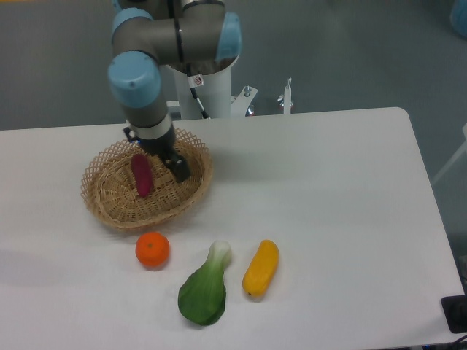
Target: Place the sweet potato in the basket
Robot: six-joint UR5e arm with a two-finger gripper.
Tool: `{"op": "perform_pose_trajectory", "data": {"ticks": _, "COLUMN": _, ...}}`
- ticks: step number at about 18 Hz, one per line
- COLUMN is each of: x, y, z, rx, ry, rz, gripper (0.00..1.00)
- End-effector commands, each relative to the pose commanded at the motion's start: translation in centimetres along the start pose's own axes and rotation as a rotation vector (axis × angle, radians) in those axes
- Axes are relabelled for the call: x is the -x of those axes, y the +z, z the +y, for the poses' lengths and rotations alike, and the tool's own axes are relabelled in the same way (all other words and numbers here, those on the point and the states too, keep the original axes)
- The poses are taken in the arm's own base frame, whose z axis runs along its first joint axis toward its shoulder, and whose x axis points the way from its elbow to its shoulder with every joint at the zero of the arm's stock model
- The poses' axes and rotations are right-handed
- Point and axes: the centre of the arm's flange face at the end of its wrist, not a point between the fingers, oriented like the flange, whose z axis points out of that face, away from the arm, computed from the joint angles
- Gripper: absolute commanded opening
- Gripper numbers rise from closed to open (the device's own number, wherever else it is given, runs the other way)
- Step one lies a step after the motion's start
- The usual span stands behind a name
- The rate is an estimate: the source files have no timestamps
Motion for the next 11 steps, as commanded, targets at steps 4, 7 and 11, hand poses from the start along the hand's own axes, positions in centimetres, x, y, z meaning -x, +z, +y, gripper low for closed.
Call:
{"op": "perform_pose_trajectory", "data": {"ticks": 4, "x": 6.8, "y": -1.7, "z": 5.8, "rx": -0.004, "ry": -0.067, "rz": -0.029, "gripper": 1.0}}
{"op": "perform_pose_trajectory", "data": {"ticks": 7, "x": 11.5, "y": -2.1, "z": 10.7, "rx": -0.002, "ry": -0.114, "rz": -0.049, "gripper": 1.0}}
{"op": "perform_pose_trajectory", "data": {"ticks": 11, "x": 18.1, "y": -1.5, "z": 16.7, "rx": 0.003, "ry": -0.137, "rz": -0.051, "gripper": 1.0}}
